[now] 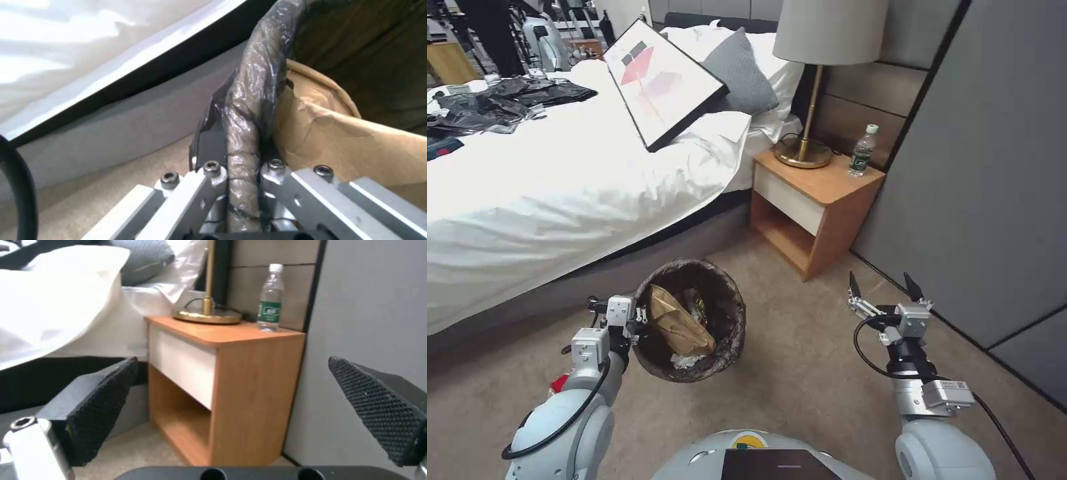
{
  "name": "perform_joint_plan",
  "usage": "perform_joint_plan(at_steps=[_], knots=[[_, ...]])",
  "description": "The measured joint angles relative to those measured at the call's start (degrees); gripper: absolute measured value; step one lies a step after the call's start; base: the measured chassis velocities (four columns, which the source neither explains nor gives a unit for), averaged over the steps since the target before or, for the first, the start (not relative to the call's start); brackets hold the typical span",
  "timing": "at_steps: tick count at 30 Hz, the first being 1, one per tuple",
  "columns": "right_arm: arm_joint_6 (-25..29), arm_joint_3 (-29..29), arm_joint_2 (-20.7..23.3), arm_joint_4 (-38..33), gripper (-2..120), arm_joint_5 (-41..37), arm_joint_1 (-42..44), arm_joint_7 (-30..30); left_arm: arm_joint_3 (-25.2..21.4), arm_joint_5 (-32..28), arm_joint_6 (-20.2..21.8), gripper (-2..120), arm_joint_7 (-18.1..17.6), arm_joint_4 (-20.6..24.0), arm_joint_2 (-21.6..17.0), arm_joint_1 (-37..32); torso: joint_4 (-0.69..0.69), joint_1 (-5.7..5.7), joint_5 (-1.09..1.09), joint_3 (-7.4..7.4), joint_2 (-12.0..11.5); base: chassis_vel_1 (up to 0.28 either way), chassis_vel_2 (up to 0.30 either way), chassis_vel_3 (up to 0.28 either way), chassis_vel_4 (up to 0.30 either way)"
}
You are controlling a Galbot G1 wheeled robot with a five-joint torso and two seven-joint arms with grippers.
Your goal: Pick up the trash bin, then pick up the garbage from the floor and place it into the trash bin.
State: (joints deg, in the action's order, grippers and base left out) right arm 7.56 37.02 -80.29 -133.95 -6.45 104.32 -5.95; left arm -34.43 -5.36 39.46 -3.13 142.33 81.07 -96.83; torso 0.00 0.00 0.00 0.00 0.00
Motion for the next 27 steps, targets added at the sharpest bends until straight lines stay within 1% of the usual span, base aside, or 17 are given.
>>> perform_joint_plan(at_steps=[27], knots=[[-0.3, 0.4, 0.4, 0.3, 100, -0.4, -0.3, -0.7, 0.1, 0.1, -0.2, 2, 0.0, -0.1, 0.3, 0.2, 0.00, 0.00, 0.00, 0.00, 0.0, 0.053, 0.050, 0.051, 0.053]])
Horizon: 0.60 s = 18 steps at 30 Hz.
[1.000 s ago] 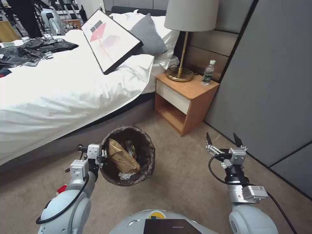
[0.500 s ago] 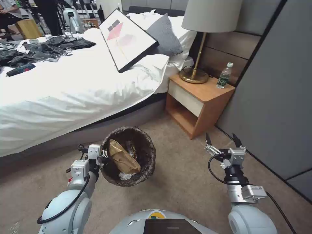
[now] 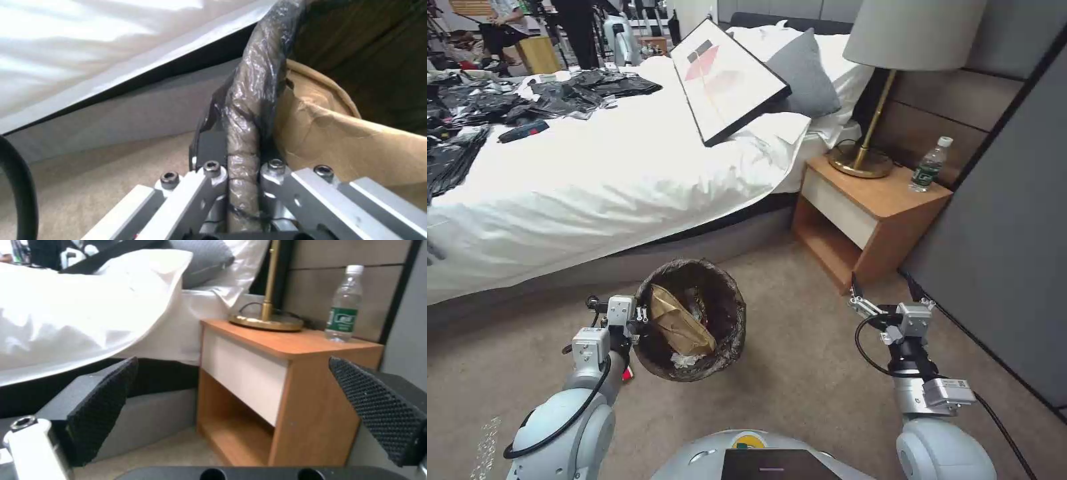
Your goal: Pick up the trash bin, then pick up the garbage from the floor and place it into the trash bin.
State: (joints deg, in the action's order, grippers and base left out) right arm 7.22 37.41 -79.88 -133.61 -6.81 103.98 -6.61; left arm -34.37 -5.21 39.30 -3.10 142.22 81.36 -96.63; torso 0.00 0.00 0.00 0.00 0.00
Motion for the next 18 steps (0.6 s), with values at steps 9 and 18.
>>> perform_joint_plan(at_steps=[9, 18], knots=[[0.0, 0.0, 0.0, 0.1, 100, 0.0, 0.0, -0.2, 0.0, 0.0, -0.1, 2, 0.0, -0.1, 0.0, 0.1, 0.00, 0.00, 0.00, 0.00, 0.0, 0.070, 0.061, 0.055, 0.049], [0.0, -0.1, 0.0, 0.3, 100, 0.0, 0.0, -0.2, 0.0, 0.1, -0.2, 2, 0.0, -0.2, 0.0, 0.1, 0.00, 0.00, 0.00, 0.00, 0.0, 0.066, 0.066, 0.054, 0.055]])
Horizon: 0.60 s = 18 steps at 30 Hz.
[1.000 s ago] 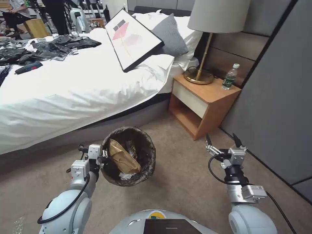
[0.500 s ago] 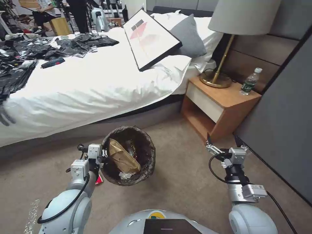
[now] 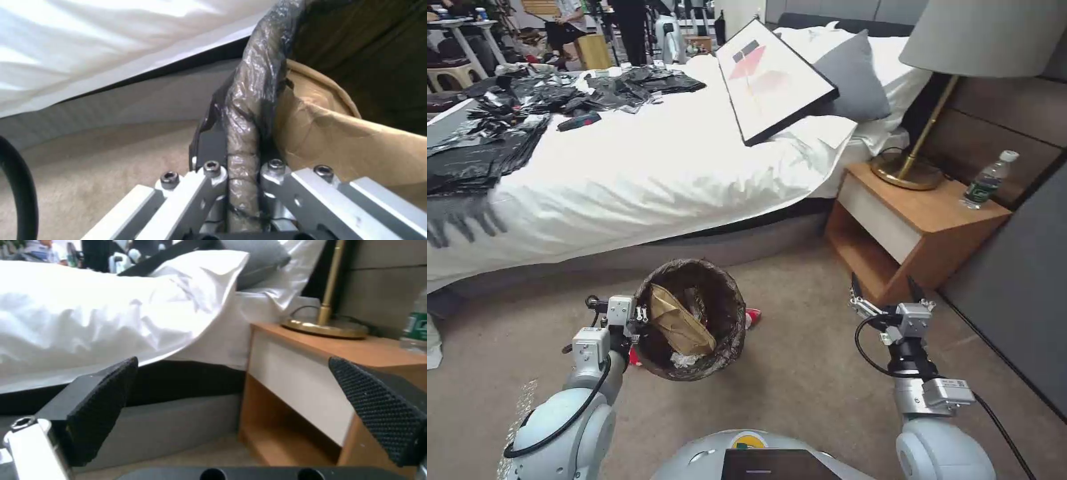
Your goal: Pick up the trash bin, then pick up the garbage from the floor and place it into the trash bin.
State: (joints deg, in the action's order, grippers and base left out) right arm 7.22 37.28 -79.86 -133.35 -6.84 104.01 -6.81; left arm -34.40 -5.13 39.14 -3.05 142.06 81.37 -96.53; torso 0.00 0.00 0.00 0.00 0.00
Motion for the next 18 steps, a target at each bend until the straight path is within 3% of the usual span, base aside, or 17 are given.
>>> perform_joint_plan(at_steps=[18], knots=[[-0.1, 0.0, 0.0, 0.1, 100, -0.3, 0.0, -0.1, 0.0, 0.0, -0.2, 2, 0.1, -0.1, 0.1, 0.0, 0.00, 0.00, 0.00, 0.00, 0.0, 0.054, 0.047, 0.053, 0.049]])
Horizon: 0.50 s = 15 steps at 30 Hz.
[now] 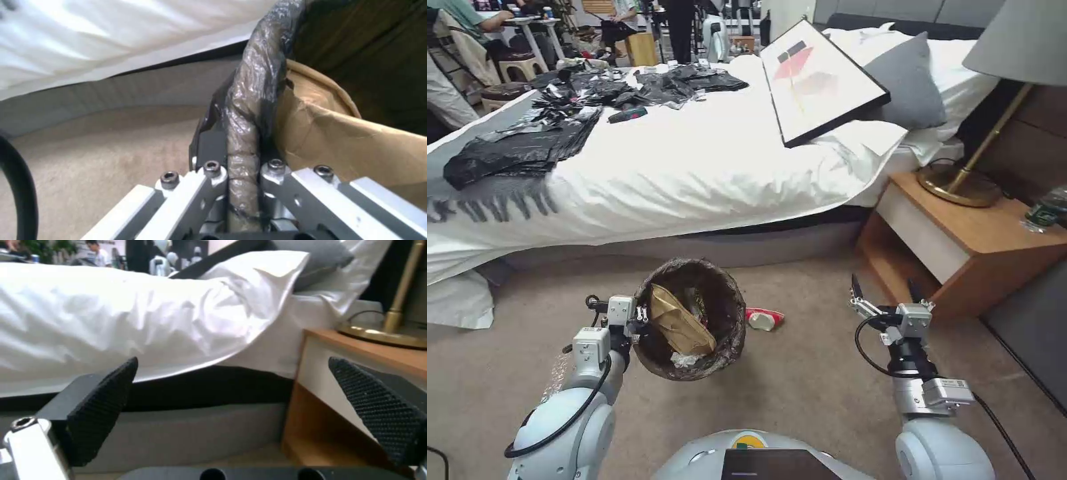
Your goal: Pick up the trash bin, then pick up the garbage from the floor and place it into the trash bin.
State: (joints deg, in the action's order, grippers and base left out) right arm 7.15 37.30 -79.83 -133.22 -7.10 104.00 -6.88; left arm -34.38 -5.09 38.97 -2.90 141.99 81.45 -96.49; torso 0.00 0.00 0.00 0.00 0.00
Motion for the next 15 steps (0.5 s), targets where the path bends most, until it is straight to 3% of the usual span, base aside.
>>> perform_joint_plan(at_steps=[15], knots=[[-0.4, 0.0, 0.0, 0.0, 100, -0.3, 0.1, 0.0, 0.0, 0.1, -0.2, 2, 0.1, 0.0, 0.1, 0.0, 0.00, 0.00, 0.00, 0.00, 0.0, 0.057, 0.064, 0.055, 0.055]])
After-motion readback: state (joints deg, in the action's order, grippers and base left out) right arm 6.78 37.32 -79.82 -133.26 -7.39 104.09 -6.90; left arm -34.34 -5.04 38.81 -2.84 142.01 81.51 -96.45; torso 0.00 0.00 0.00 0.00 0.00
